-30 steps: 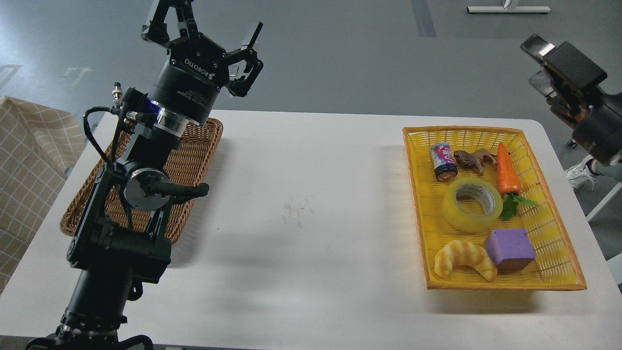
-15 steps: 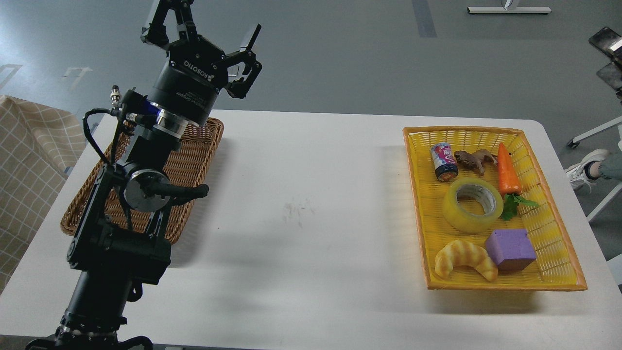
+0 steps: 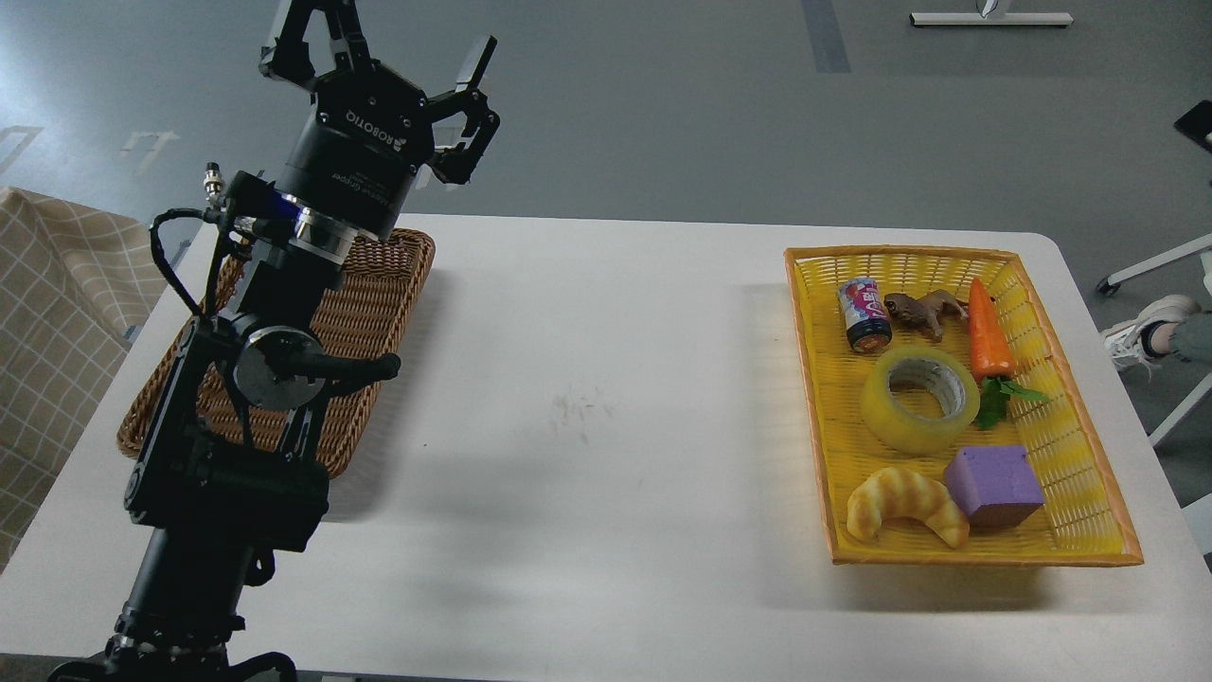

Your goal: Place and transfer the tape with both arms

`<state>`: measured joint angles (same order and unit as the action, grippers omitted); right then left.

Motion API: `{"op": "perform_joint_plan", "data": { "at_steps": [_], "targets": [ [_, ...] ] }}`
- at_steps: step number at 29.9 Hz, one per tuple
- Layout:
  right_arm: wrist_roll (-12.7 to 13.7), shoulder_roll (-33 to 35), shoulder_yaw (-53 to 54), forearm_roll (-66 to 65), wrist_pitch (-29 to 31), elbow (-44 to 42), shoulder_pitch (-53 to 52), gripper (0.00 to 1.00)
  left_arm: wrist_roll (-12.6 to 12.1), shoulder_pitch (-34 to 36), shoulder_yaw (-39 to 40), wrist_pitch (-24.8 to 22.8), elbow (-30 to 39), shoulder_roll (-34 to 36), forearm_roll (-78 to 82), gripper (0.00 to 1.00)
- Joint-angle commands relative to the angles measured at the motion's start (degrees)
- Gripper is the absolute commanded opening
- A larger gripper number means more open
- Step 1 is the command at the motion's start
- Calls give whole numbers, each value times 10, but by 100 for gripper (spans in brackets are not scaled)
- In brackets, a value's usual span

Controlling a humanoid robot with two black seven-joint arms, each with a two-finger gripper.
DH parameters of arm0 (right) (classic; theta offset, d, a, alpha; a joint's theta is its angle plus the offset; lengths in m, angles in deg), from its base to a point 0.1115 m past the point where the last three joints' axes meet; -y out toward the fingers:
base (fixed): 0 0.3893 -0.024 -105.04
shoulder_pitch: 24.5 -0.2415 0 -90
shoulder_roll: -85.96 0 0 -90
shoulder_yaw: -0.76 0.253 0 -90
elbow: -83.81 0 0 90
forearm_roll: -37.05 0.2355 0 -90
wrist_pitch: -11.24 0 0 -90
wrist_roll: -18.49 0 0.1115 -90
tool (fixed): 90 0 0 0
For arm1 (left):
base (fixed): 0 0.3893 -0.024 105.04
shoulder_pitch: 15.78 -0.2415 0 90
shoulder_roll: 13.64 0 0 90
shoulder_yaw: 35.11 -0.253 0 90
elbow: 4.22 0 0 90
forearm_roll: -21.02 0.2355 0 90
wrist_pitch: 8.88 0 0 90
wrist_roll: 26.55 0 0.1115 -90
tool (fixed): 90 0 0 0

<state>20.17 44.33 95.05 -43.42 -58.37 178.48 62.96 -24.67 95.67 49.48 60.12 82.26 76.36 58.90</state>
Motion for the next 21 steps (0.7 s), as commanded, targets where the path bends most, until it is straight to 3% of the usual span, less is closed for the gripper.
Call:
{"op": "perform_joint_plan", "data": {
  "at_steps": [1, 5, 10, 21],
  "targets": [
    [5, 4, -2, -106, 7, 0, 25, 100, 0, 0, 0, 0, 0, 0, 0, 98],
    [4, 3, -3, -170, 11, -4, 29, 100, -1, 0, 0, 1, 0, 0, 0, 98],
    [-1, 4, -13, -196, 76, -3, 39, 100, -1, -2, 0, 2, 0, 0, 0, 98],
    [-1, 43, -26, -200, 76, -9, 34, 99, -1, -3, -1, 2, 0, 0, 1, 98]
  ]
}}
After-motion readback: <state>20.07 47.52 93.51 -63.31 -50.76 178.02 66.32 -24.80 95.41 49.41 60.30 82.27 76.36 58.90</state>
